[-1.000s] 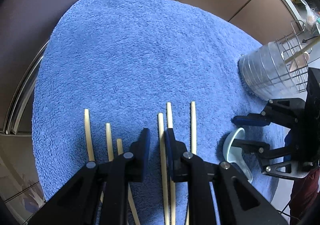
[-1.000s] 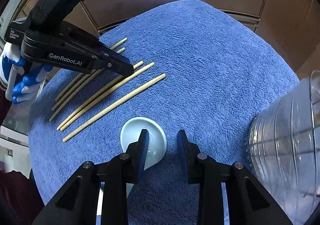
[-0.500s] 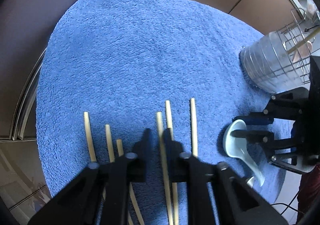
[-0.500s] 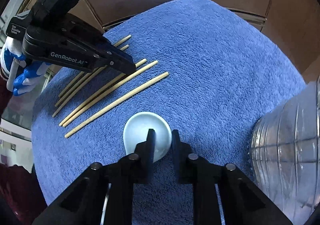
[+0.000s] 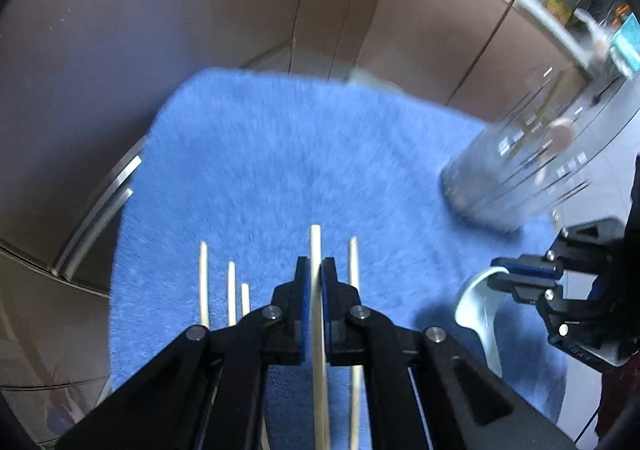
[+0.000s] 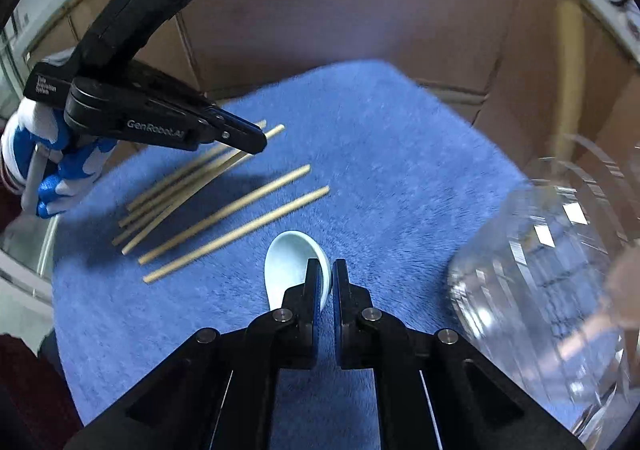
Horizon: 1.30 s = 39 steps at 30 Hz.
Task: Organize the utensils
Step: 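Lift chopstick and light blue spoon and lower both into the utensil holder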
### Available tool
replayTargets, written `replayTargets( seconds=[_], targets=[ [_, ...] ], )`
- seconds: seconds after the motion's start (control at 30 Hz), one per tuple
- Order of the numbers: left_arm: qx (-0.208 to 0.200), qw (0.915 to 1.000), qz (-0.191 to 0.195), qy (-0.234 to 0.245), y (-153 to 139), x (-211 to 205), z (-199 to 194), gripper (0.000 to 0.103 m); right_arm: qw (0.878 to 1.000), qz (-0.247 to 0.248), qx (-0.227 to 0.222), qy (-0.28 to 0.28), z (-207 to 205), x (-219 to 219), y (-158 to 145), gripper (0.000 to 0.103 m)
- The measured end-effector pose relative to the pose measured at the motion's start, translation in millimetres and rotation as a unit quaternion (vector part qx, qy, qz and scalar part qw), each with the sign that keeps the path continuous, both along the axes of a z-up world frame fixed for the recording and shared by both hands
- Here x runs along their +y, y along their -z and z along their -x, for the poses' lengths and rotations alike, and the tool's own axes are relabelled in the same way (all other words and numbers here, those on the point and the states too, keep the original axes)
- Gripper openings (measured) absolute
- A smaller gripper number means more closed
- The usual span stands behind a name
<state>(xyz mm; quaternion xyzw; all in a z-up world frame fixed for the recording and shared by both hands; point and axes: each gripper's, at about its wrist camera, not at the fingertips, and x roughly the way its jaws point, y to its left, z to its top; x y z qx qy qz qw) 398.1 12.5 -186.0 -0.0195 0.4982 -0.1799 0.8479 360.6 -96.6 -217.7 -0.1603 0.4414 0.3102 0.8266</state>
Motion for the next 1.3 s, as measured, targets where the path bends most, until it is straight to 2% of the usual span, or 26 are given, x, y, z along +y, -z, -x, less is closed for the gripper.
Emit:
replayTargets(
  seconds=[0.2,0.33,0.43,0.53,0.57,0.63,0.77,0.87,1.03,1.17,1.3],
  targets=[
    [-0.071,0.9964,0.046,-0.004,-57,0,27,0.004,0.995,-0.049,-0.073,0.055,34,-43,-45,0.005],
    [-0.135,0.9859,0.099,-0.004,-108,-8,42,0.004,0.981,-0.085,-0.142,0.102,61,-75,-89,0.005],
    [-0.179,0.9727,0.148,-0.007,-144,-18,44,0.004,0.960,-0.106,-0.211,0.151,78,-101,-128,0.005],
    [-0.234,0.9537,0.188,-0.015,-176,-37,43,0.004,0.931,-0.114,-0.283,0.199,88,-119,-158,0.005],
    [-0.244,0.9493,0.198,-0.016,-182,-42,41,0.004,0.916,-0.110,-0.315,0.221,89,-124,-166,0.005],
    [-0.263,0.9379,0.224,-0.025,-192,-57,35,0.004,0.898,-0.104,-0.349,0.247,87,-128,-171,0.005],
    [-0.306,0.9211,0.234,-0.054,-193,-90,21,0.004,0.871,-0.087,-0.387,0.290,70,-132,-165,0.005],
    [-0.346,0.9093,0.216,-0.082,-190,-117,13,0.004,0.856,-0.068,-0.405,0.312,58,-132,-153,0.005],
    [-0.393,0.8919,0.190,-0.117,-173,-138,7,0.004,0.834,-0.048,-0.432,0.339,54,-138,-135,0.005],
    [-0.418,0.8837,0.168,-0.125,-142,-154,12,0.004,0.828,-0.039,-0.438,0.348,49,-139,-110,0.005],
    [-0.428,0.8821,0.148,-0.129,-117,-163,15,0.005,0.835,-0.038,-0.424,0.349,41,-139,-88,0.006]
  ],
)
